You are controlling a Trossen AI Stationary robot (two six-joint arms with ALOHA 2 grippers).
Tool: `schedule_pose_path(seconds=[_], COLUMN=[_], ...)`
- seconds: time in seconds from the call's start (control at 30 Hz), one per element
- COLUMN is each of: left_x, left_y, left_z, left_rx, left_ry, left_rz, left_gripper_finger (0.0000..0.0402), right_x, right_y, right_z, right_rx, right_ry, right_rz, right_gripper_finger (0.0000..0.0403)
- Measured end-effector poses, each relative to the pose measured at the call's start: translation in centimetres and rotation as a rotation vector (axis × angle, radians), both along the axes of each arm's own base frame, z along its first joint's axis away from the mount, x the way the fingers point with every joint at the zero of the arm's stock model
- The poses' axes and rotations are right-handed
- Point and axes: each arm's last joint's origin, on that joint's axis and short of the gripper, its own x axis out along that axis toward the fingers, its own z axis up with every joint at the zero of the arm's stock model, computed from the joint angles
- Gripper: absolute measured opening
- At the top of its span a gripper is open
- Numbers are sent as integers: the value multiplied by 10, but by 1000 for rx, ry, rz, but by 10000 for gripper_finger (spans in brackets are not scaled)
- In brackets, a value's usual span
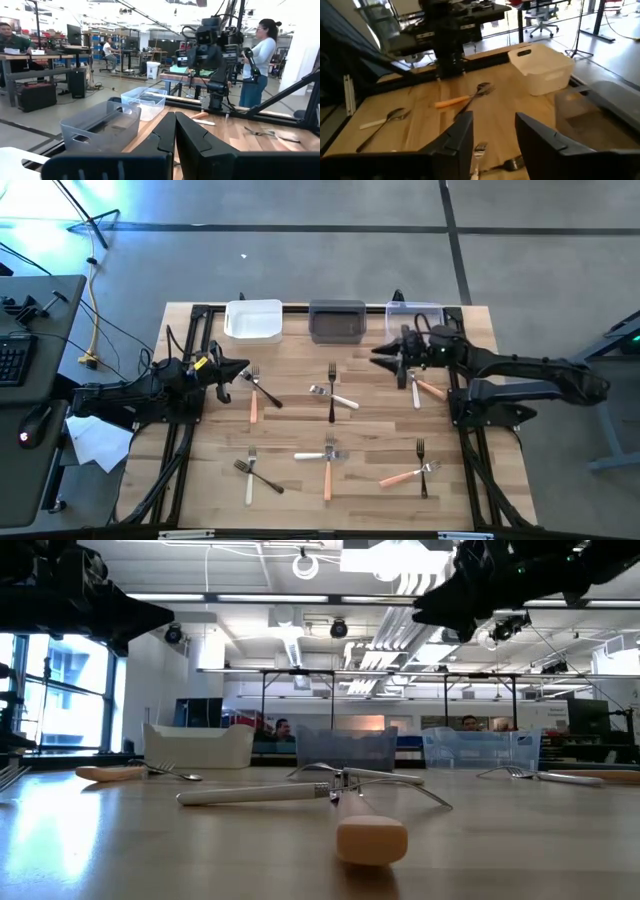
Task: Sort silverware by color (type)
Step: Put the top left white fork into the transparent bin
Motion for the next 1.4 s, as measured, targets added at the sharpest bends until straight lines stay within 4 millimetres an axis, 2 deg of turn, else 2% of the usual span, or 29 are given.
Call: schedule_pose_path(seconds=[0.4, 0.63, 0.97, 1.2, 1.4], left_x=[0, 0, -1, 0, 0], left_y=[1, 1, 1, 1, 1], left_z=[0, 0, 4, -1, 0], left_rx=[25, -22, 19, -5, 23], left_ry=[10, -6, -29, 16, 19], left_rz=[27, 20, 45, 47, 53], left_gripper_finger=[3, 3, 3, 3, 3], right_x=[47, 83, 136, 165, 176], right_y=[41, 45, 44, 44, 40], right_z=[14, 13, -20, -47, -69], right_rx=[34, 115, 138, 102, 83], right_ry=[258, 463, 840, 943, 1007], right_rz=[-10, -19, -25, 54, 47], right_gripper_finger=[140, 148, 180, 223, 235])
